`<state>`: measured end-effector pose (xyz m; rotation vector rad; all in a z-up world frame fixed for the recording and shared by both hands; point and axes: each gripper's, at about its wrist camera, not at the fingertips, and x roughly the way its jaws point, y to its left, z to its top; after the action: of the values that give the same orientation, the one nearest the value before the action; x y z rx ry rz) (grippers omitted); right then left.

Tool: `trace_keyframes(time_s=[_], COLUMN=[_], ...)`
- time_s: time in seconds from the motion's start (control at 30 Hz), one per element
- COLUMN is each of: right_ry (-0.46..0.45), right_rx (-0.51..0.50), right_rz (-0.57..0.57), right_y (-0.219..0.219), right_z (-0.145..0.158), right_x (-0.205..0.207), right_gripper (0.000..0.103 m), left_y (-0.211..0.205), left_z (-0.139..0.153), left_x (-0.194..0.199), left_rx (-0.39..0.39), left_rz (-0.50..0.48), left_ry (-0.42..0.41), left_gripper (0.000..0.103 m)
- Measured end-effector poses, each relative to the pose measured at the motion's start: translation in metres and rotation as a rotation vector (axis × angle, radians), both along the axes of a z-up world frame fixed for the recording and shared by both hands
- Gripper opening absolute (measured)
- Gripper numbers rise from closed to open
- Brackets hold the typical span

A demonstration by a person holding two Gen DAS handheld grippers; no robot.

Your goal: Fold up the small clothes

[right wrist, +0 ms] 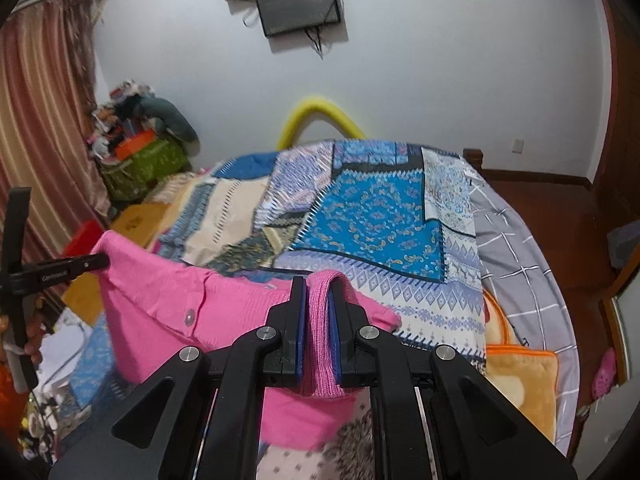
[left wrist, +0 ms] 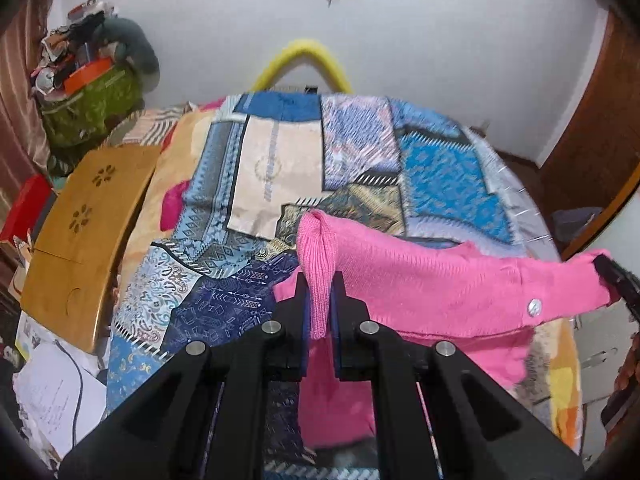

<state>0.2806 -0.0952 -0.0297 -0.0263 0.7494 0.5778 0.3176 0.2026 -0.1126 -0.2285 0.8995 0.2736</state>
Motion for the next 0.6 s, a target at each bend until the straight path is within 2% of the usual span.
trace_keyframes(time_s=[0.27, 0.43, 0.5, 0.57, 0.6], right_ry=[0.136, 0.158, 0.175, 0.184, 0.176], right_rx=[-0.089, -0.114, -0.108, -0.085, -0.078], right_rz=[-0.010, -0.018, -0.023, -0.028, -0.035], right_y=[0.030, 0.038, 0.037, 0.033, 0.031], right_z=[-0.063, -0.086, -0.089, -0.089, -0.088], right_x=[0.066, 0.083, 0.087, 0.088, 0.087], right_gripper=[0.010, 0.012, 0.021, 0.044, 0.047], left_y=[0.024, 0.043, 0.052, 0.056, 0.058], left_z=[-0.066, -0.107, -0.118, -0.124, -0.125], left_x=[0.056, 0.077, 0.079, 0.077, 0.074], left_rx=[-0.021, -0.049, -0.065, -0.065, -0.054], left_rz=[-0.001, 0.034, 0.050, 0.055, 0.056], left_ry=[0.115, 0.186, 0.208, 0.219, 0.226], left_gripper=[0.008, 0.008, 0.009, 0.017, 0.021])
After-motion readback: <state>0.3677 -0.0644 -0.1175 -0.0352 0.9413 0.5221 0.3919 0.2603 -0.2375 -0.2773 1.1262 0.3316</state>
